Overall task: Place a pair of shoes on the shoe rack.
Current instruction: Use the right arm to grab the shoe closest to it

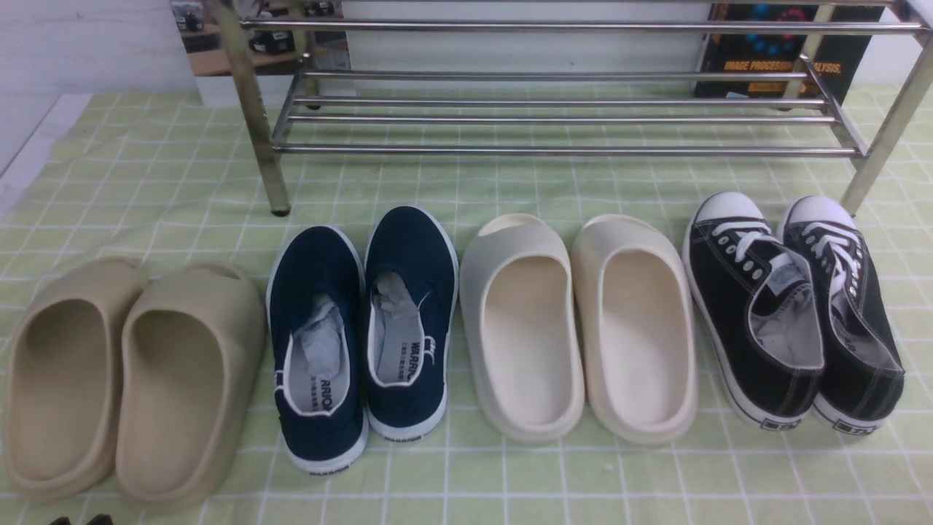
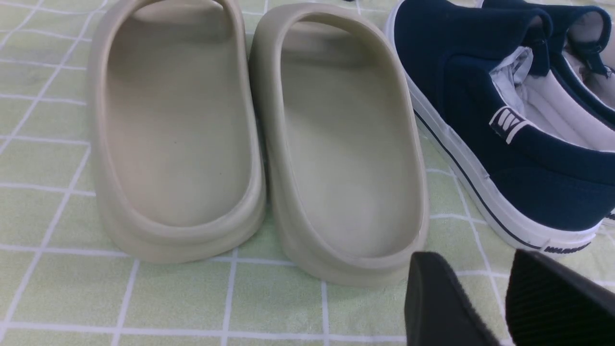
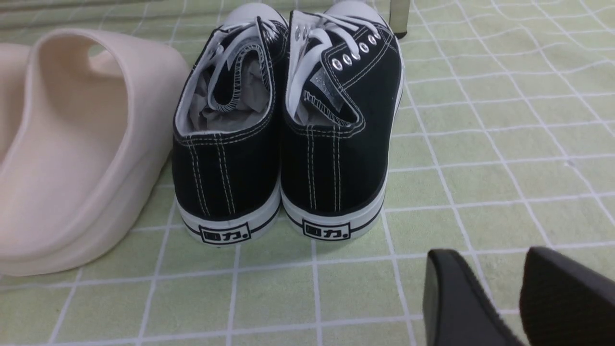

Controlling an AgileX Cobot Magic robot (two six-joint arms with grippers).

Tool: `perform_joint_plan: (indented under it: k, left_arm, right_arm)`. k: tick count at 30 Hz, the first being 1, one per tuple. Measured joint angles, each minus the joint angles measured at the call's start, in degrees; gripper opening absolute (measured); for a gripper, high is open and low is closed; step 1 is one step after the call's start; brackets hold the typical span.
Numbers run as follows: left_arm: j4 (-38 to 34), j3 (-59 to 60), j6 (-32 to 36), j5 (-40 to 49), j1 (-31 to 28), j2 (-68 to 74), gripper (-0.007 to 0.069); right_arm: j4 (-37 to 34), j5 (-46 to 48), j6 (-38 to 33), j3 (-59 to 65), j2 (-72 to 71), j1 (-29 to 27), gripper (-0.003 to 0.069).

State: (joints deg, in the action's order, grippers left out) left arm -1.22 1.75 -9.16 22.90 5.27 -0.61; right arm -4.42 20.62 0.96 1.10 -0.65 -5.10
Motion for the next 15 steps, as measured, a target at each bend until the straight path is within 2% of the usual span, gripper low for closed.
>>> perform_joint_plan:
  k: [10, 12, 13, 15]
  left_arm:
    - [0.0, 0.0, 0.0, 0.0, 0.0, 0.0, 0.0239]
    - [0.0, 0.0, 0.0, 0.0, 0.0, 0.0, 0.0239]
    - [0.0, 0.0, 0.0, 0.0, 0.0, 0.0, 0.0239]
    - [0.0, 0.0, 0.0, 0.0, 0.0, 0.0, 0.0239]
  right_arm:
    - [0.0, -15.1, 0.0, 0.4, 0.0, 0.0, 0.0246]
    - [0.0, -23.1, 0.3, 0.4, 0.0, 0.0, 0.0246]
    - [0.0, -23.1, 0.3, 0.4, 0.0, 0.0, 0.0246]
    - [-0.2, -32.0, 3.6, 0.4, 0.0, 0.0, 0.0246]
